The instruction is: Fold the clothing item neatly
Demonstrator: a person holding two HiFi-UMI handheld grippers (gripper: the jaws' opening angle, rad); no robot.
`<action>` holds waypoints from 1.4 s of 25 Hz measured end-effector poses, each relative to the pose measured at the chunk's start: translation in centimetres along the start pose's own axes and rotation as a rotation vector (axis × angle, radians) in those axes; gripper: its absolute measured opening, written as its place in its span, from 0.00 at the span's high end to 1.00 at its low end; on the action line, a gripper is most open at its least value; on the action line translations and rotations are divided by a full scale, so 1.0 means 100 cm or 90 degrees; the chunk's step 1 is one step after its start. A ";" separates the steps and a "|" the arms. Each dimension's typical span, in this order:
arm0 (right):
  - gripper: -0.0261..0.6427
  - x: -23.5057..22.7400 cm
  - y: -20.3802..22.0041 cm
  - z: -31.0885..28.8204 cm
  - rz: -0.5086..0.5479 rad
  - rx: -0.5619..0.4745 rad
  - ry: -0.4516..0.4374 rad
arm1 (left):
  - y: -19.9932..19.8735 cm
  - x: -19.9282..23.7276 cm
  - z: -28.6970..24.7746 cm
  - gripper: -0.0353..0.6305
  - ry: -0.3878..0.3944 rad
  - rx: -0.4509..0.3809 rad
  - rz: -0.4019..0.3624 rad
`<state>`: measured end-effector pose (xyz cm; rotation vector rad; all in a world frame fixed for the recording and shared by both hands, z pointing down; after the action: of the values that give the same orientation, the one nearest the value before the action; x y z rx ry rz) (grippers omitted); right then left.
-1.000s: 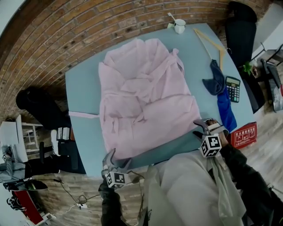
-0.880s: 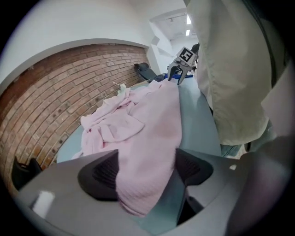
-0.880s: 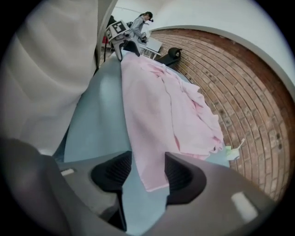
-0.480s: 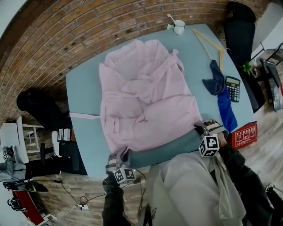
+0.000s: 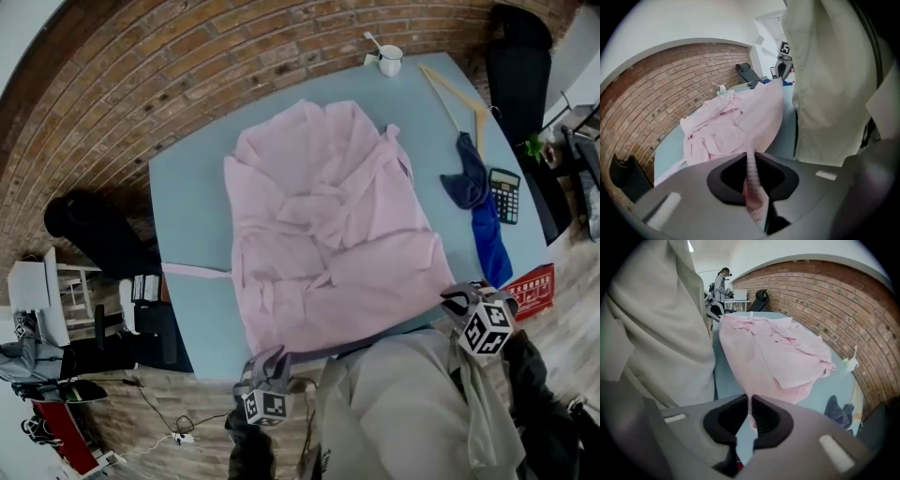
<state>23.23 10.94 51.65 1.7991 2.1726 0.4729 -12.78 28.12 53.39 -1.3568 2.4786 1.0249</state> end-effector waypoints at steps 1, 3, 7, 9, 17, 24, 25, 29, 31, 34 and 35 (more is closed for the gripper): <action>0.92 0.003 0.002 0.005 -0.005 0.008 -0.017 | 0.000 0.000 0.006 0.87 0.015 -0.004 0.034; 0.92 0.005 0.003 0.013 -0.014 0.009 -0.027 | -0.001 0.005 0.015 0.87 0.024 -0.012 0.089; 0.92 -0.012 -0.011 0.023 -0.027 -0.027 0.012 | -0.012 0.032 0.023 0.87 -0.031 -0.021 0.095; 0.92 -0.029 -0.026 0.027 -0.016 -0.043 0.037 | -0.020 0.056 0.025 0.87 -0.060 -0.025 0.071; 0.92 -0.128 -0.113 0.051 0.073 -0.101 0.165 | -0.053 0.190 0.015 0.87 -0.102 -0.068 -0.007; 0.92 -0.213 -0.168 0.024 0.047 -0.120 0.223 | -0.055 0.296 -0.047 0.87 -0.138 -0.038 0.006; 0.92 -0.225 -0.174 0.016 0.039 -0.117 0.225 | -0.051 0.307 -0.059 0.87 -0.133 -0.026 0.012; 0.92 -0.276 -0.201 -0.011 0.023 -0.104 0.252 | -0.044 0.351 -0.107 0.87 -0.114 0.009 0.033; 0.92 -0.301 -0.219 -0.023 0.029 -0.099 0.273 | -0.038 0.372 -0.127 0.87 -0.104 0.032 0.044; 0.92 -0.338 -0.248 -0.044 0.046 -0.089 0.299 | -0.029 0.402 -0.153 0.87 -0.101 0.062 0.083; 0.92 -0.350 -0.256 -0.052 0.048 -0.085 0.305 | -0.026 0.411 -0.161 0.87 -0.107 0.069 0.097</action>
<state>4.69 -28.22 45.86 1.8417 2.2961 1.1390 -31.65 -11.36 47.10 -1.0196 2.5014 0.9732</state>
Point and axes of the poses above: the fingertips, and each gripper's own axes: z backward along the fingers, x to its left, y out of its underside, the point moved 3 cm from there along z, backward along the fingers, and after that the axes turned 14 degrees about -z, right-handed, at the moved point
